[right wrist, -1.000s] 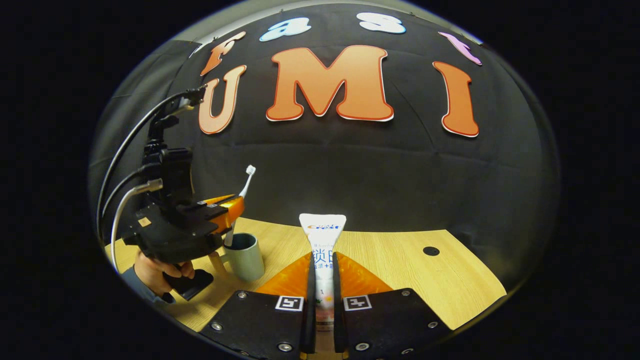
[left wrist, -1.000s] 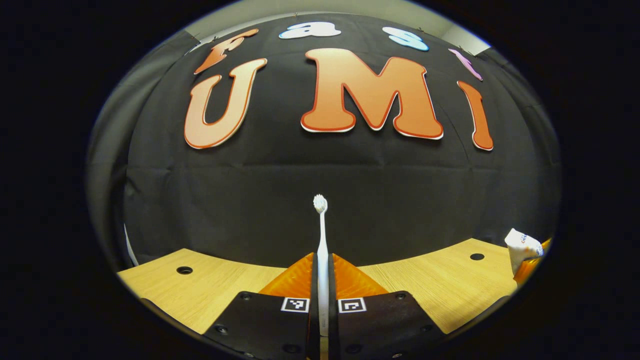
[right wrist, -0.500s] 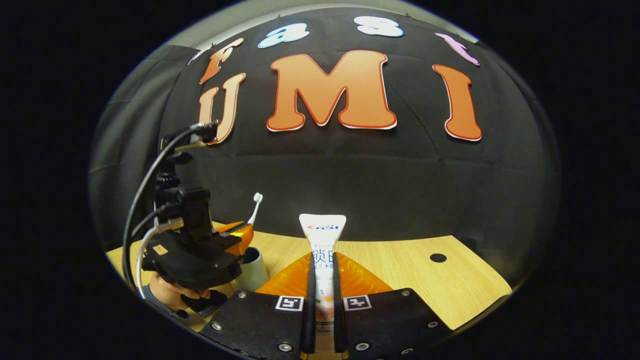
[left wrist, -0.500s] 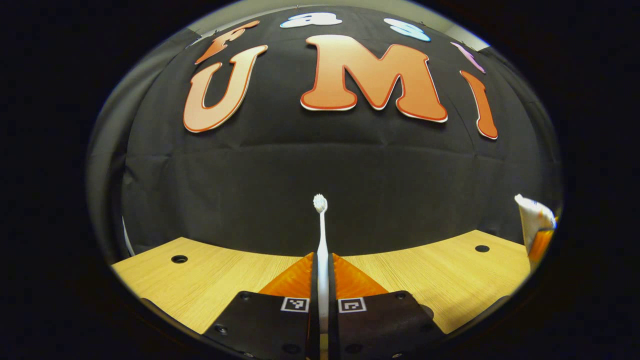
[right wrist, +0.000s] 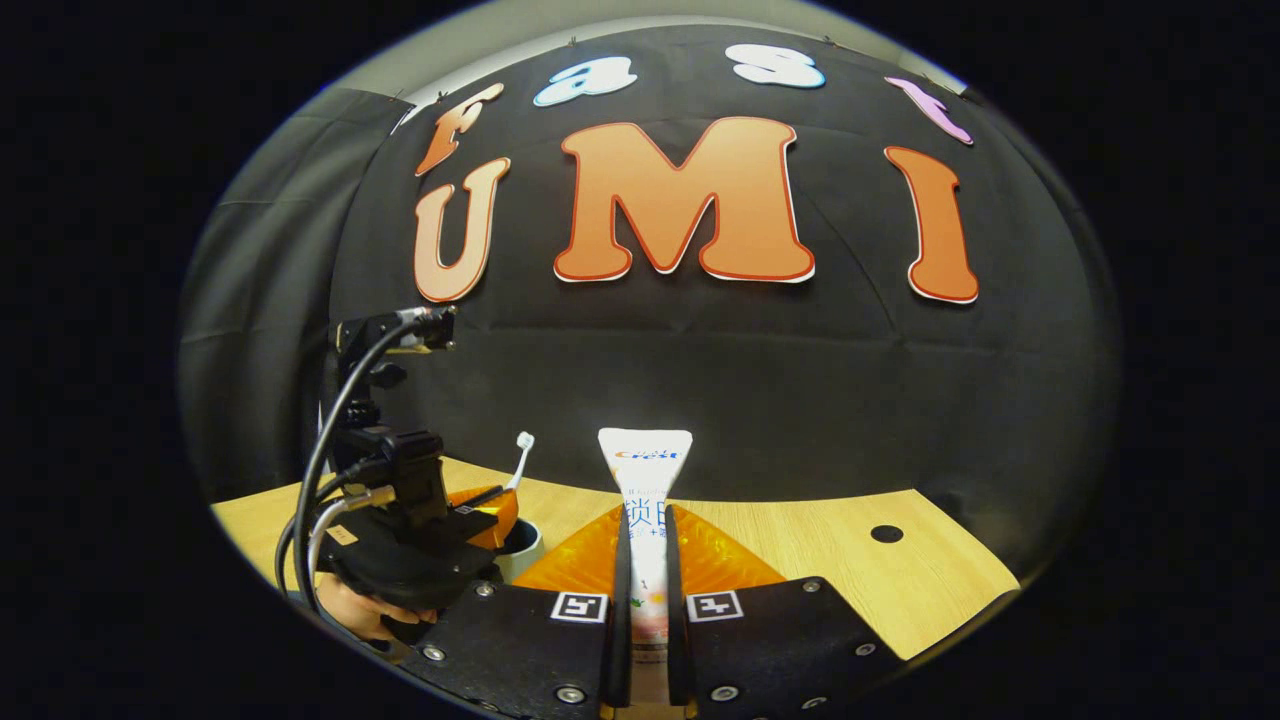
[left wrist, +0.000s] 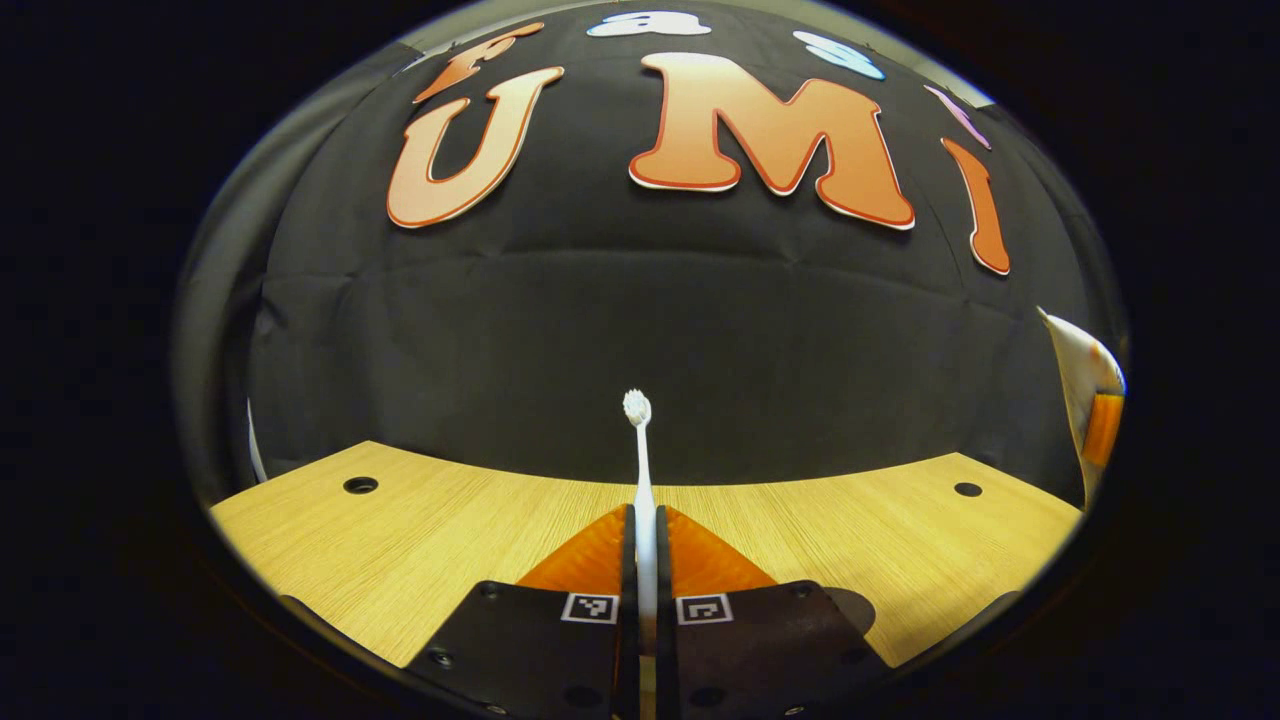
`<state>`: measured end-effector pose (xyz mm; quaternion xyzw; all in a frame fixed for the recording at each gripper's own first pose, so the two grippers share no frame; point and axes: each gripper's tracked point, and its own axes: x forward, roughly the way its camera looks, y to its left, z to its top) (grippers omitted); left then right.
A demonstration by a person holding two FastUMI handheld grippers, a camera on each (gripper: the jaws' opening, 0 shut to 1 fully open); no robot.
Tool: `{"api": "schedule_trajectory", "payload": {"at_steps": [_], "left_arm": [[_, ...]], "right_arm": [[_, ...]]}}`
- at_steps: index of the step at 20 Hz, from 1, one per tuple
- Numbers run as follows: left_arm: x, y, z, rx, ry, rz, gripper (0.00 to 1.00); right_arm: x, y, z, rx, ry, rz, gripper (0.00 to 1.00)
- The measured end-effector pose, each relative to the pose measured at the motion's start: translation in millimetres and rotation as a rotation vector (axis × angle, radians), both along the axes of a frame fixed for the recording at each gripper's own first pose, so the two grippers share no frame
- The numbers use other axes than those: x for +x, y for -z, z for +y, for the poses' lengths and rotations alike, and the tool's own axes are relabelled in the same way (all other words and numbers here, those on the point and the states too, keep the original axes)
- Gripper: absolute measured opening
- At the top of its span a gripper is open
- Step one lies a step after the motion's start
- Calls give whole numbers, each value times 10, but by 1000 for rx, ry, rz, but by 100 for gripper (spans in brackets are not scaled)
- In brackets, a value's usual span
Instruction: Put the toothbrush and toothpaste on the desktop into the cup, then pick up the cup and place it on the coaster on the desktop.
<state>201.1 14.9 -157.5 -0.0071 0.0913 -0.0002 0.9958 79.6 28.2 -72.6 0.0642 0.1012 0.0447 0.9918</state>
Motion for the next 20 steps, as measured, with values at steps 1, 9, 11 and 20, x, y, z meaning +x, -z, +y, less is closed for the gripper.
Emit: {"api": "schedule_trajectory", "payload": {"at_steps": [1,9,11,20], "left_arm": [[0,37,-6,-1,3,14,6],[-197,100,86,-10,15,63,10],[-275,124,85,-3,27,88,10],[-728,57,22,12,99,95,51]], "right_arm": [[-11,39,21,-1,-3,17,14],[-46,-60,99,-1,-23,-3,14],[-53,-59,110,0,-27,0,14],[-106,-206,156,9,-42,-35,14]]}}
